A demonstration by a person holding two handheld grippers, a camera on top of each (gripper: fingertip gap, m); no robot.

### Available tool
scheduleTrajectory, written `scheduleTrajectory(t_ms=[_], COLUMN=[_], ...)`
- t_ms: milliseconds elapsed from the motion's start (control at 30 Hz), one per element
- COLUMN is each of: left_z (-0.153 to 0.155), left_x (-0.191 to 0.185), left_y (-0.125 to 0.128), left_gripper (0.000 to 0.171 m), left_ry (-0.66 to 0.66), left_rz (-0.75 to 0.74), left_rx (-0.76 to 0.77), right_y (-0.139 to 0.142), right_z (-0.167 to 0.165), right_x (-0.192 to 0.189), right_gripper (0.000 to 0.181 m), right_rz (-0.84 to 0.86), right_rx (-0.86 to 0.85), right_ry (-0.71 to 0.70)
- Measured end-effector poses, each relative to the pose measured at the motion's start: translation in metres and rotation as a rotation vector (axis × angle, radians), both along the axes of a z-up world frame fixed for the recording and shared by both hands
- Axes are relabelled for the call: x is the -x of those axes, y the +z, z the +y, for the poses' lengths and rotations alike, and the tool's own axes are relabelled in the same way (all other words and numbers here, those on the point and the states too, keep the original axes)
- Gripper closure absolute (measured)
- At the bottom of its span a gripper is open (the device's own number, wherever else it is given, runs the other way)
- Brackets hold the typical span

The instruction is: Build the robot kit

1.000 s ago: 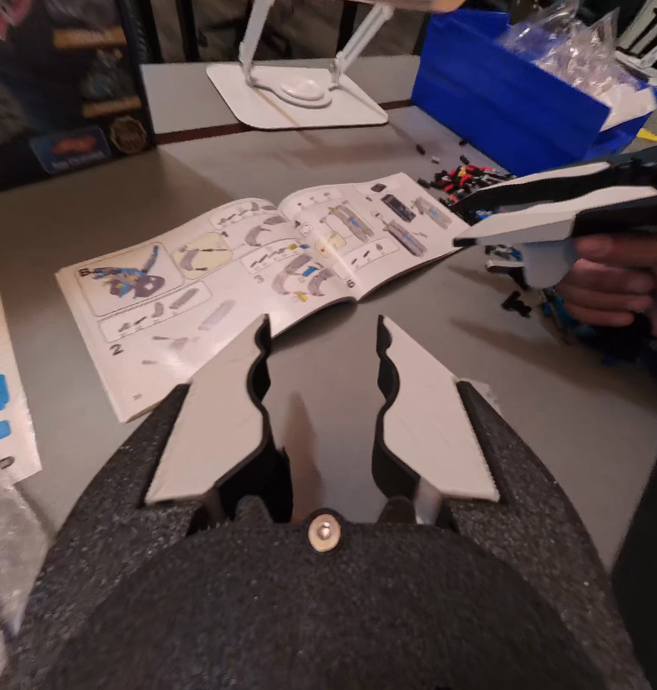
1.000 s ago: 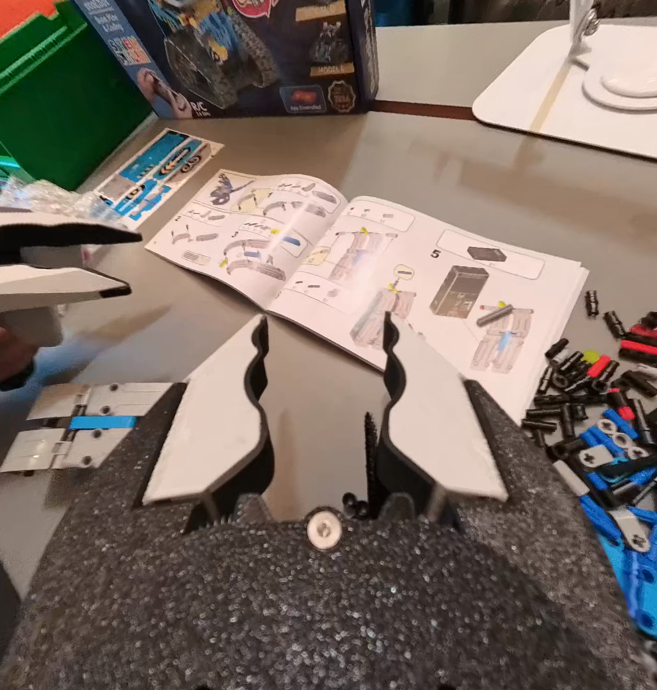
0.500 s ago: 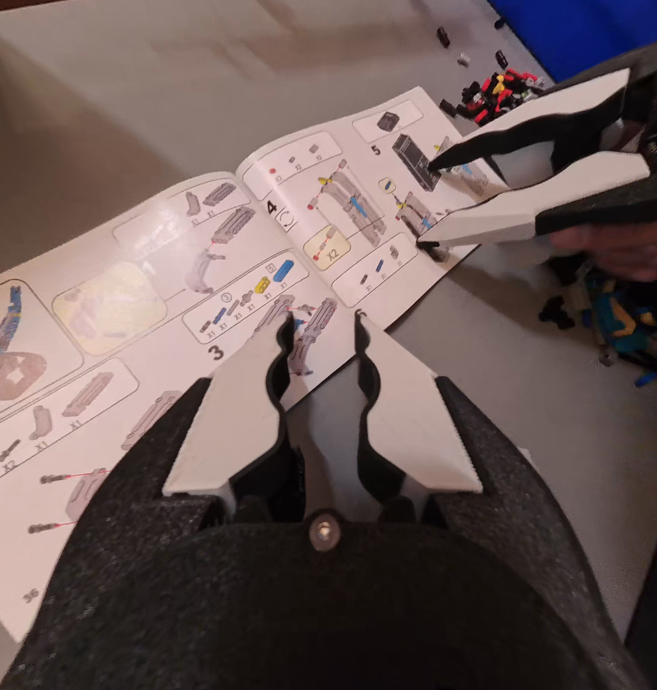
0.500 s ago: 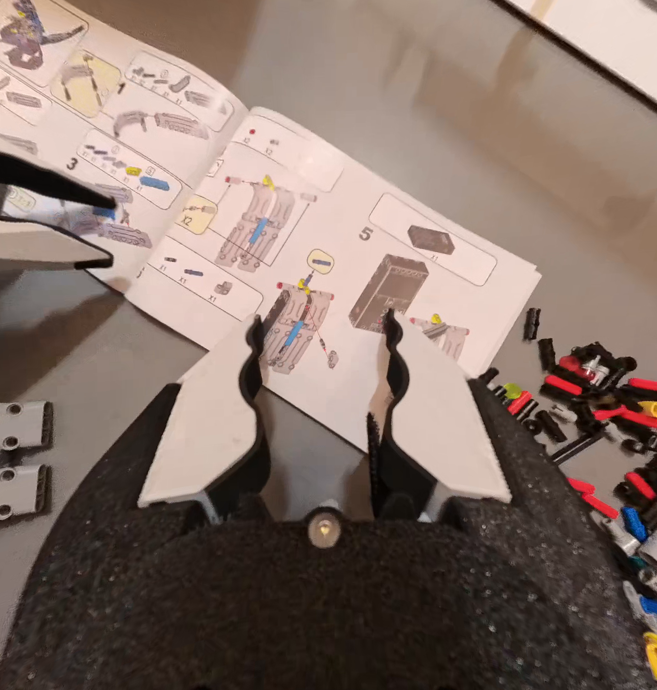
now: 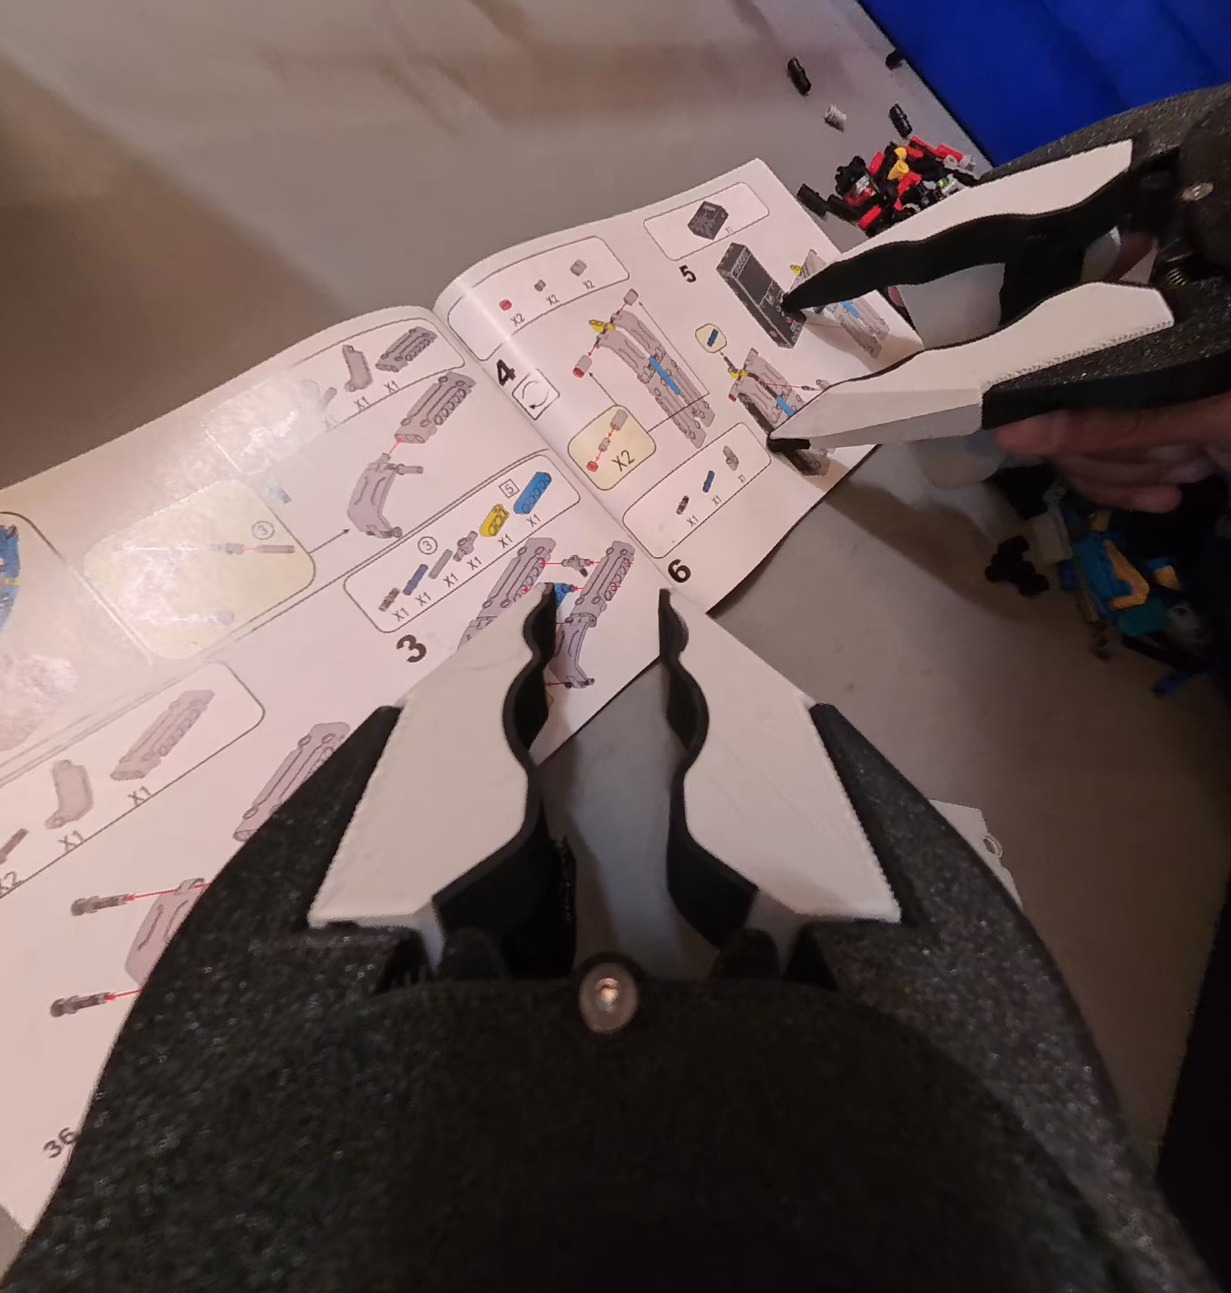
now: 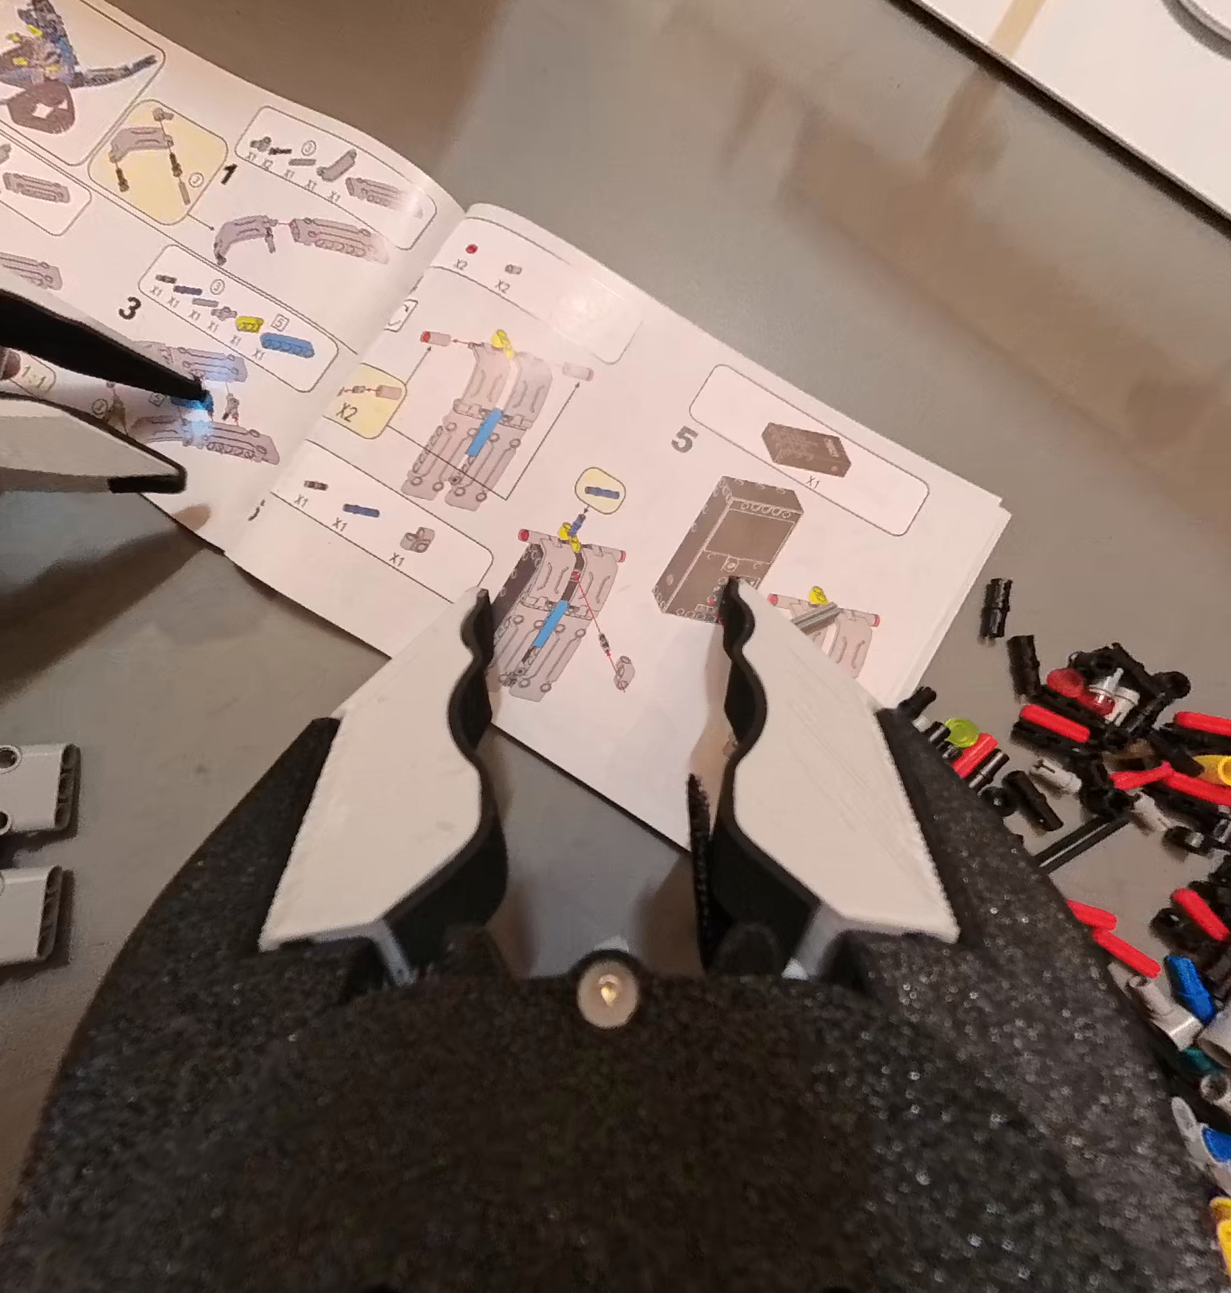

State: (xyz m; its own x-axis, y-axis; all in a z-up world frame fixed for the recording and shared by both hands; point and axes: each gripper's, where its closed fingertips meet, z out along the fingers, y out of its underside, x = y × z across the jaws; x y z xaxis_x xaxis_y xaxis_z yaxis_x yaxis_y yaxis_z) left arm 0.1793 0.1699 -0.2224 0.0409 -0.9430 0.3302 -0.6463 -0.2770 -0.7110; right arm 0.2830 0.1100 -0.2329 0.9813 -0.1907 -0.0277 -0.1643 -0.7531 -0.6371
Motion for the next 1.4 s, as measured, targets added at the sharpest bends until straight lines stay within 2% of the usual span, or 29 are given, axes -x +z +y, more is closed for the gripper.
scheduleTrajectory(t_ms=[633, 700, 767, 800, 900, 1033, 1133, 1300, 1400], left_z=[0.001, 0.001, 0.001, 0.000, -0.001, -0.001, -0.001, -0.001, -0.001], left_x=[-0.001, 0.000, 0.000, 0.001, 0.002, 0.002, 0.001, 0.002, 0.002], left_y=[-0.003, -0.003, -0.003, -0.002, -0.001, -0.001, 0.000, 0.000, 0.000], left_gripper=[0.146, 0.145, 0.145, 0.145, 0.144, 0.144, 0.144, 0.144, 0.144], left_ry=[0.002, 0.003, 0.005, 0.006, 0.003, 0.004, 0.007, 0.008, 0.007], left_rz=[0.012, 0.018, 0.019, 0.019, 0.020, 0.022, 0.019, 0.018, 0.018], left_rx=[-0.099, -0.122, -0.139, -0.145, -0.166, -0.178, -0.169, -0.157, -0.161], right_y=[0.004, 0.027, 0.056, 0.058, 0.032, 0.028, 0.014, 0.005, 0.005], right_z=[0.000, -0.004, -0.023, -0.035, -0.054, -0.043, -0.043, -0.051, -0.066], right_x=[0.000, -0.022, -0.070, -0.089, -0.111, -0.108, -0.112, -0.120, -0.132], right_gripper=[0.117, 0.125, 0.147, 0.156, 0.160, 0.164, 0.164, 0.168, 0.171], right_rz=[0.024, 0.053, 0.021, 0.016, -0.012, -0.004, 0.017, 0.064, 0.006], right_rx=[-0.040, -0.140, -0.264, -0.268, -0.128, -0.123, -0.066, -0.037, 0.008], right_ry=[-0.004, -0.070, -0.223, -0.269, -0.291, -0.275, -0.282, -0.315, -0.350])
